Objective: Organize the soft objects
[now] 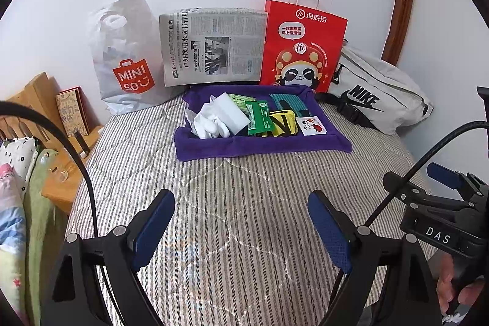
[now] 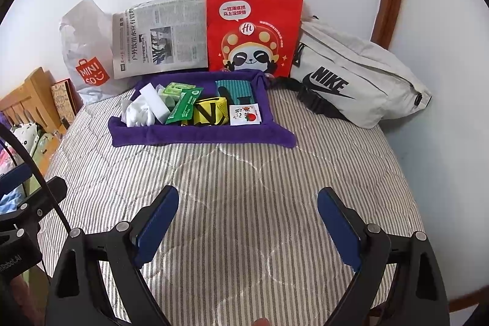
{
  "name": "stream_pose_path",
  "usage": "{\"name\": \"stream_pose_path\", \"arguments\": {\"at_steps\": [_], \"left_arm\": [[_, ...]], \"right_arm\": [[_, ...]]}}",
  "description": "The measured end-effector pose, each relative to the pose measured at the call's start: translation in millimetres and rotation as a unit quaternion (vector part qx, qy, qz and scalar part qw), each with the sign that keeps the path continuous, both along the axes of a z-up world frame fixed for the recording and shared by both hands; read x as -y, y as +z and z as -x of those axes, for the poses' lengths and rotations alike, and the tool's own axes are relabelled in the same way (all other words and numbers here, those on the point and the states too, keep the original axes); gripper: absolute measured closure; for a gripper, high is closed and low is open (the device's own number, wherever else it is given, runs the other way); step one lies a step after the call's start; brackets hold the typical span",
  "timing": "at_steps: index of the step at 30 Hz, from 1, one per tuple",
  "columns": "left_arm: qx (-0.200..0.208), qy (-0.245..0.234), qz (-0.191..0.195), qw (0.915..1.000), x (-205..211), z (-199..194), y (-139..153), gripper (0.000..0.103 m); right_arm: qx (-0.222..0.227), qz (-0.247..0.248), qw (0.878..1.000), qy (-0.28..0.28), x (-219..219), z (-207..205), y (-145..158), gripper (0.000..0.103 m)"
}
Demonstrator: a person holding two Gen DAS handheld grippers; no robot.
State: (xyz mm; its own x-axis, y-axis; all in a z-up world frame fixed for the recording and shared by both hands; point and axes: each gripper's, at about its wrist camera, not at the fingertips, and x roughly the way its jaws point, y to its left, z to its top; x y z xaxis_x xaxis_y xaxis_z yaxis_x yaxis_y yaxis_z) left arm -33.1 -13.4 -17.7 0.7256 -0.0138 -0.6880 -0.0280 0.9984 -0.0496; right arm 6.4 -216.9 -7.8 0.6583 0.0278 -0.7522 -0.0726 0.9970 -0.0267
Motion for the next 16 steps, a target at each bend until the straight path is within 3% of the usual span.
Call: {"name": "stream_pose_path", "arguments": {"at_steps": [16], "left_arm": [[0.0, 0.002, 0.001, 1.0, -0.7, -2.1, 0.5, 0.014]], "right_arm": [[-0.002, 0.0, 1.0, 0.006, -4.2, -1.5, -0.6, 0.011]]}}
